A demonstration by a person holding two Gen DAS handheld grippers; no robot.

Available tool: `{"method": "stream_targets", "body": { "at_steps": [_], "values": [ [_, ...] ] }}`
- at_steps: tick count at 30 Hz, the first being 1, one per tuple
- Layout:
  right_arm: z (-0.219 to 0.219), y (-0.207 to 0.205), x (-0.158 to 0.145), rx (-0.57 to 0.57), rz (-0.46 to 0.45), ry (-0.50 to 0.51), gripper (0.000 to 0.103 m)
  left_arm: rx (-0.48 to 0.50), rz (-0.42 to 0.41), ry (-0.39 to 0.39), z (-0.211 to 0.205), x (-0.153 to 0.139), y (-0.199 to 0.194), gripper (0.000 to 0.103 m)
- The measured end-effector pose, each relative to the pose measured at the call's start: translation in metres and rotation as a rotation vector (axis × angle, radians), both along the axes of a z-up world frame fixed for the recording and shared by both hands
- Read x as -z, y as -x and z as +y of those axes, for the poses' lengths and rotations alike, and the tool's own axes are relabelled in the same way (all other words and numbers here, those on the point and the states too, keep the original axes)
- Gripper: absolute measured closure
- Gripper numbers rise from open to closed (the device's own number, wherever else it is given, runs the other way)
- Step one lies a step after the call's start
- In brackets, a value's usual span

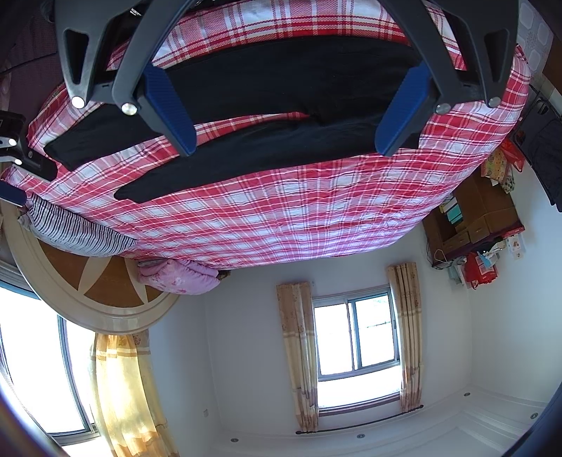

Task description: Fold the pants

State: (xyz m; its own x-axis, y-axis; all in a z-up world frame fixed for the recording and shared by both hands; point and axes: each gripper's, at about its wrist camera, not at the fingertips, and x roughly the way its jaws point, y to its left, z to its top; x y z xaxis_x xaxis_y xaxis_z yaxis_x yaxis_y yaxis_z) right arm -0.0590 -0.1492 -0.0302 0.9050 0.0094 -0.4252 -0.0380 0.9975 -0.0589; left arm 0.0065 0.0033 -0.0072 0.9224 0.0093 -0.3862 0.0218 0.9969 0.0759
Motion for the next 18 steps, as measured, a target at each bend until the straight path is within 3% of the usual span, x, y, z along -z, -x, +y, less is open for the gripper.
{"method": "stream_targets", "body": {
  "at_steps": [18],
  "values": [
    [0.0023, -0.0032, 0.0028, 0.000, 0.010, 0.001, 0.001, 0.000, 0.003, -0.003, -0.0019, -0.0002, -0.0010, 0.000]
  ]
}}
